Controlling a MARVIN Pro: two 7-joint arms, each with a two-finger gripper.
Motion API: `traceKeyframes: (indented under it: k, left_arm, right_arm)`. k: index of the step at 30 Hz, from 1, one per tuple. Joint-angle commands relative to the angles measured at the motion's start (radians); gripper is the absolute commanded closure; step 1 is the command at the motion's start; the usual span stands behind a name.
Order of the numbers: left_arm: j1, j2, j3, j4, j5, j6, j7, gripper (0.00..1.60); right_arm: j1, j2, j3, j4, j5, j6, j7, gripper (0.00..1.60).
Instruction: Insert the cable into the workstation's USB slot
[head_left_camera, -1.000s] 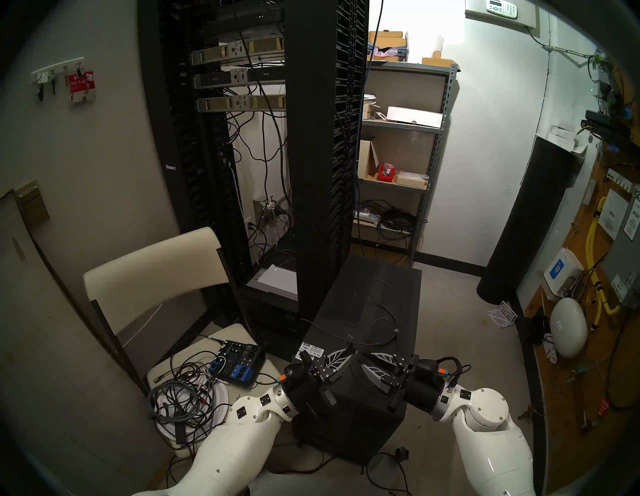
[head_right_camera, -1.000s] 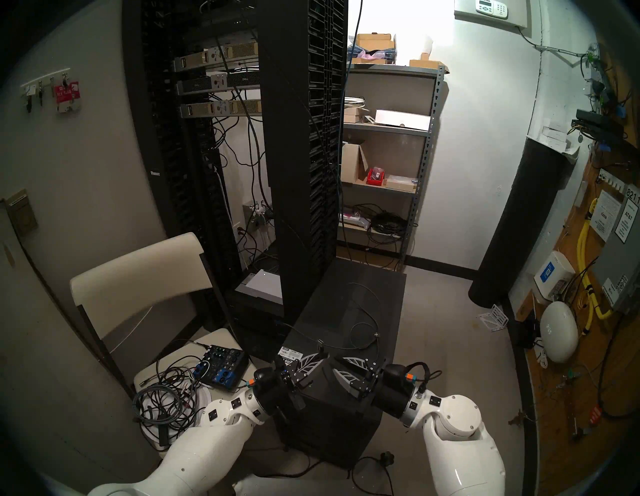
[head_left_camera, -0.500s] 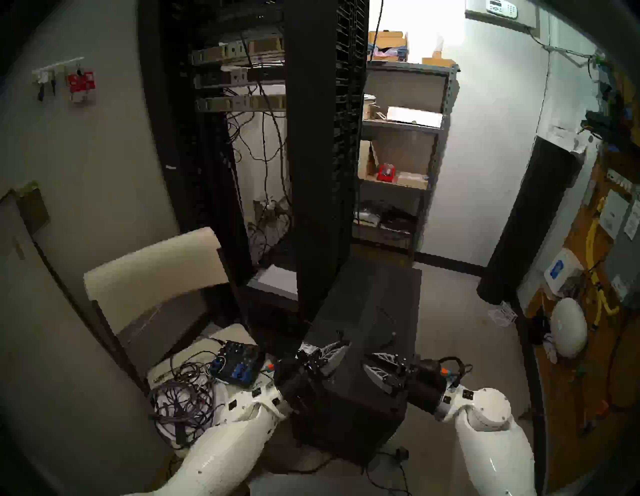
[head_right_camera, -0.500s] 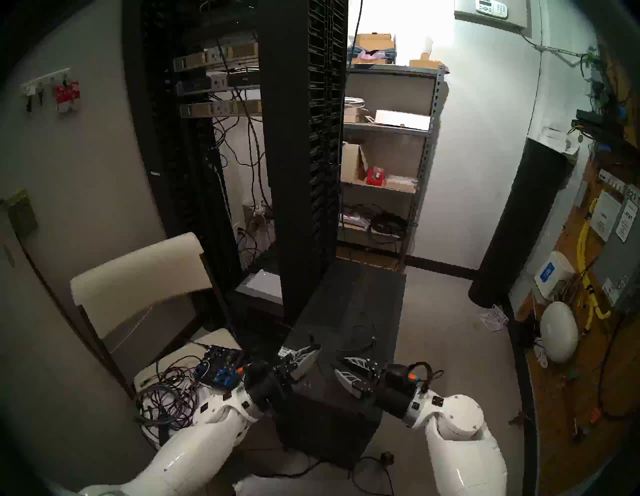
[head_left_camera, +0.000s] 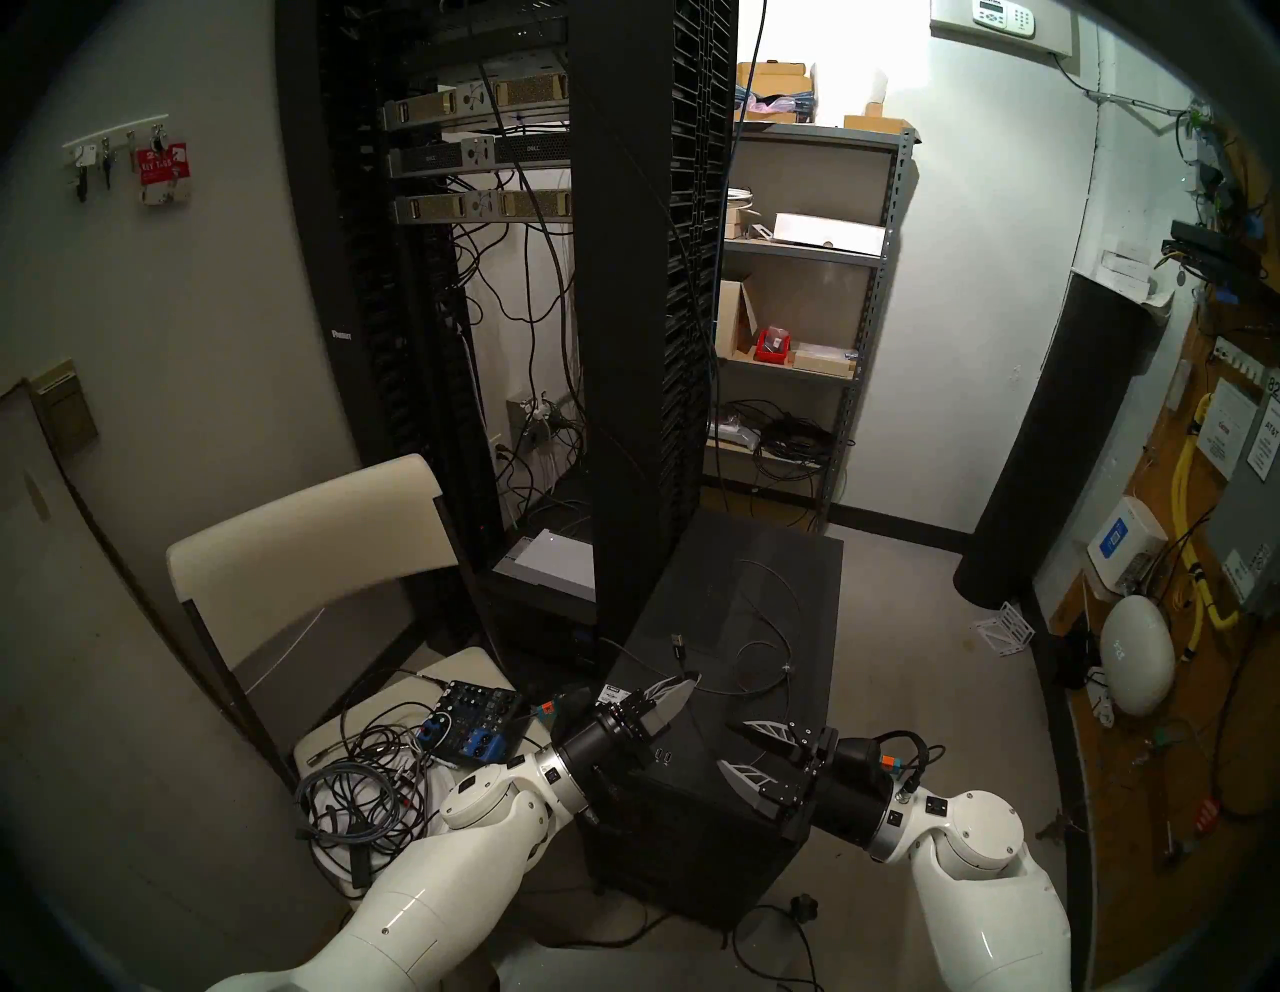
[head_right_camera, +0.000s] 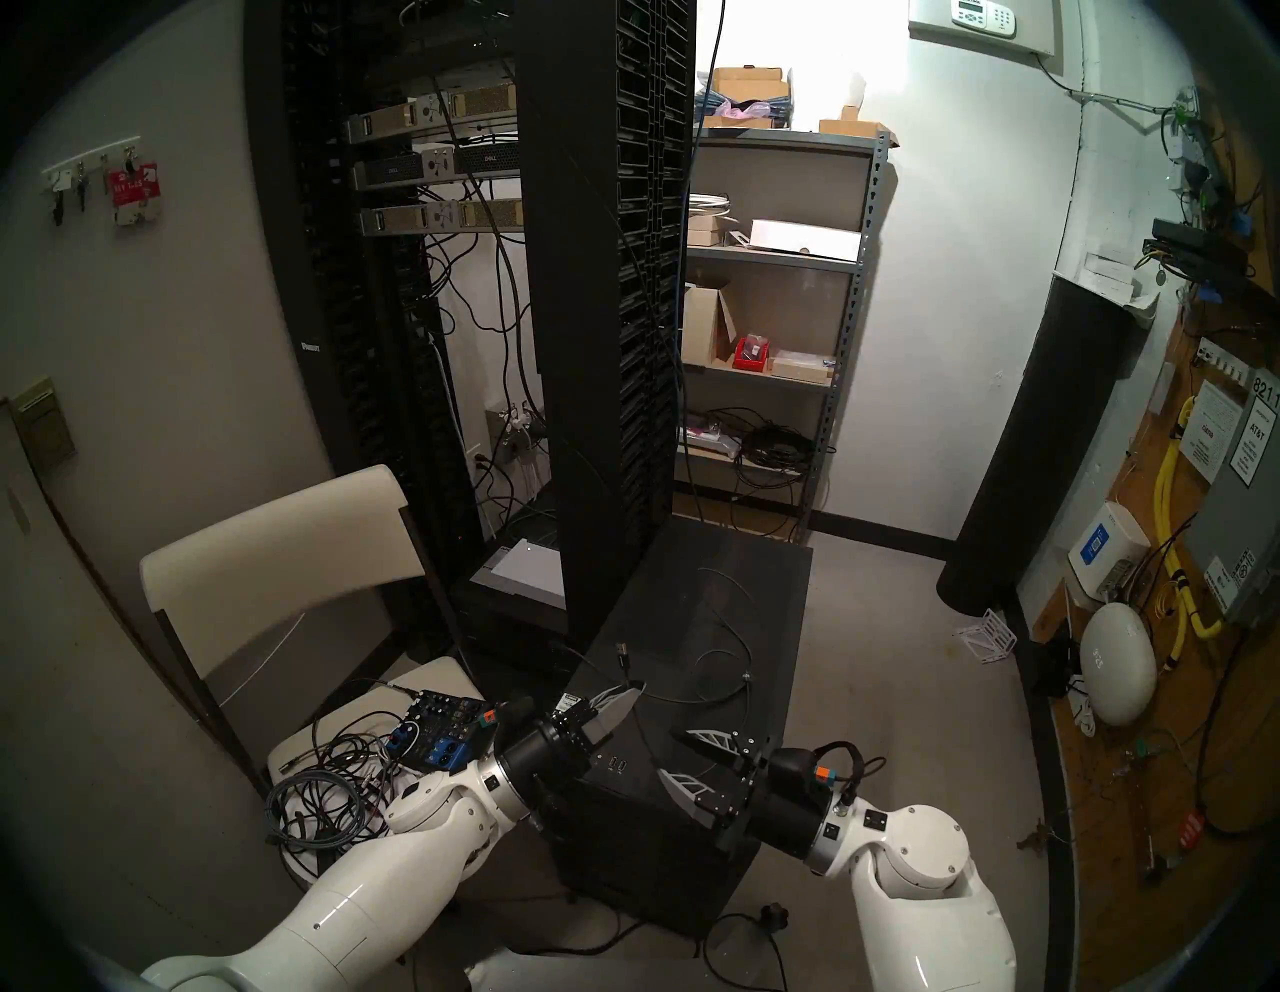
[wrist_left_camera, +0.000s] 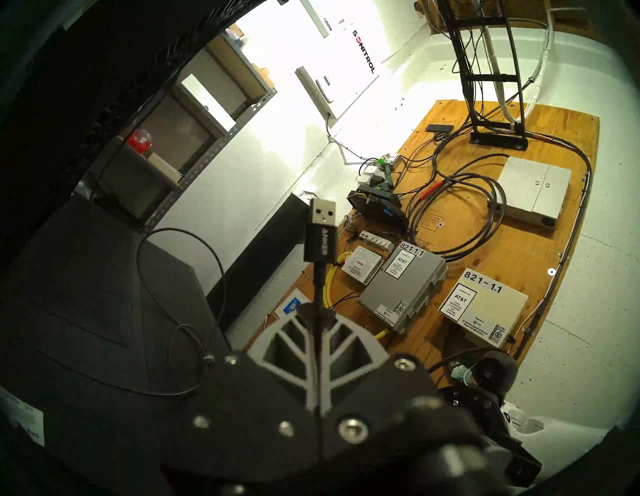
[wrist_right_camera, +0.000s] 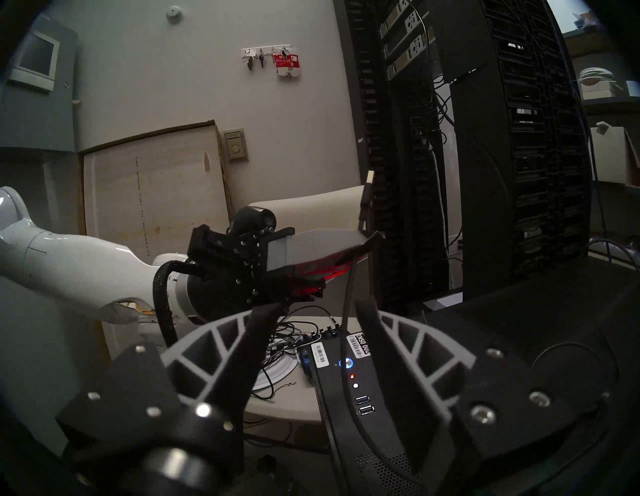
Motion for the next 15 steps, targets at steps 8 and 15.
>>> traceKeyframes:
  k: [8, 15]
  left_arm:
    - [0.000, -0.007, -0.005, -0.054, -0.036, 0.041, 0.007, 1.60]
    - [0.005, -0.005, -0.006, -0.054, -0.043, 0.049, 0.003, 1.60]
  right_arm:
    - [0.063, -0.016, -0.025, 0.081, -0.060, -0.035, -0.040, 0.67]
    - [0.081, -0.019, -0.009, 0.086, -0.054, -0.056, -0.048, 0.75]
